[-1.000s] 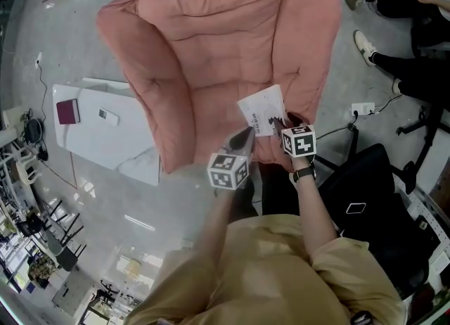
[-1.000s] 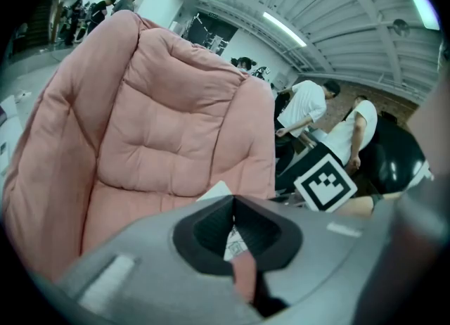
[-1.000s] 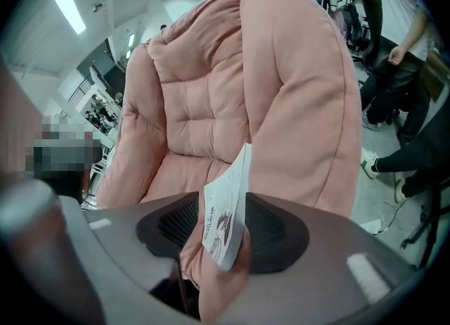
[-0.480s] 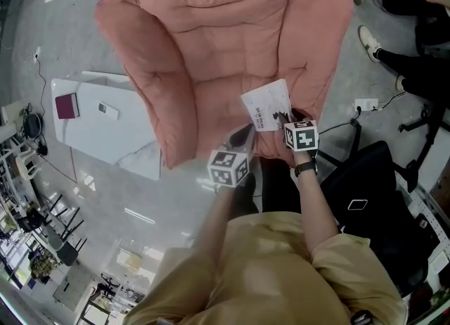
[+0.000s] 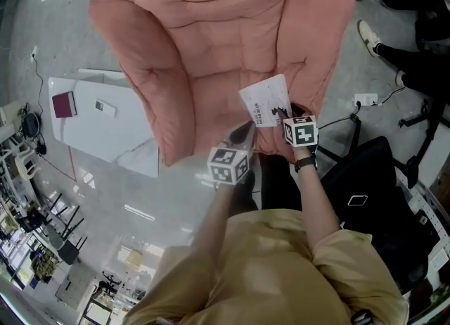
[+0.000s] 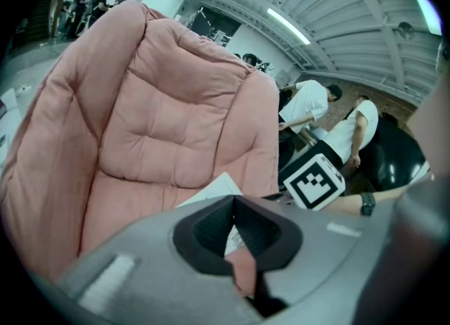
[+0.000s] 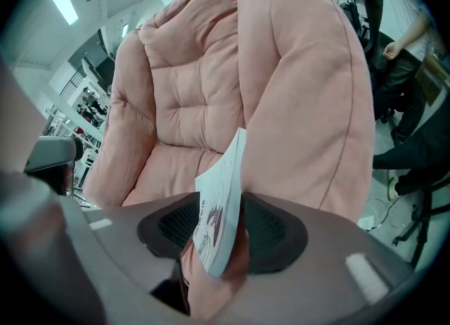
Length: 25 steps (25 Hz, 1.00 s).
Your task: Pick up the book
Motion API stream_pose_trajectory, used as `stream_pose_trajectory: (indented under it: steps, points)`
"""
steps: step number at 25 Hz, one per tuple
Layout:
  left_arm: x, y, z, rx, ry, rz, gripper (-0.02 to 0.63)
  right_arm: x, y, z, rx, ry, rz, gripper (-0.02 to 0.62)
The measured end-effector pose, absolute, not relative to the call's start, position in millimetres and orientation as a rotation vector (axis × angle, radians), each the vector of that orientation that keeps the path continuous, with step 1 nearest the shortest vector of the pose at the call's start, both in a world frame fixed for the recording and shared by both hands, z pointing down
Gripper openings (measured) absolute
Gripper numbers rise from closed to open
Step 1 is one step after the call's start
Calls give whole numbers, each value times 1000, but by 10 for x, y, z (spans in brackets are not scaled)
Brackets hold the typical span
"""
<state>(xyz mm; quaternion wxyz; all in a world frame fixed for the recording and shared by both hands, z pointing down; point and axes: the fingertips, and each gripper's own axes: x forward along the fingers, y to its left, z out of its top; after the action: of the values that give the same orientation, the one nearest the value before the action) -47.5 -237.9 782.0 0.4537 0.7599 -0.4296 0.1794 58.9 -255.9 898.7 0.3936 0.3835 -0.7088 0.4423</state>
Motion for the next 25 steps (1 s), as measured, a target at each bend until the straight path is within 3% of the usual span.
stream_pose_trajectory:
  steps: [7, 10, 13, 20, 25]
  points:
    - [-471, -2318, 7872, 1864, -1049, 456, 3, 539, -2630, 9149, 974, -1789, 1056, 186]
    - [-478, -2286, 7884, 1856, -1050, 457, 3, 593, -2663, 9219, 1014, -1776, 968, 124]
    - [-494, -2246, 7862, 1855, -1052, 455, 3, 601, -2657, 9215, 1021, -1766, 954, 103]
    - [-582, -2147, 7676, 1862, -1073, 431, 3, 481, -2419, 8888, 1137, -1778, 1109, 55]
    - [-667, -2032, 7487, 1886, -1092, 408, 3, 150, -2004, 8557, 1010, -1893, 1021, 48]
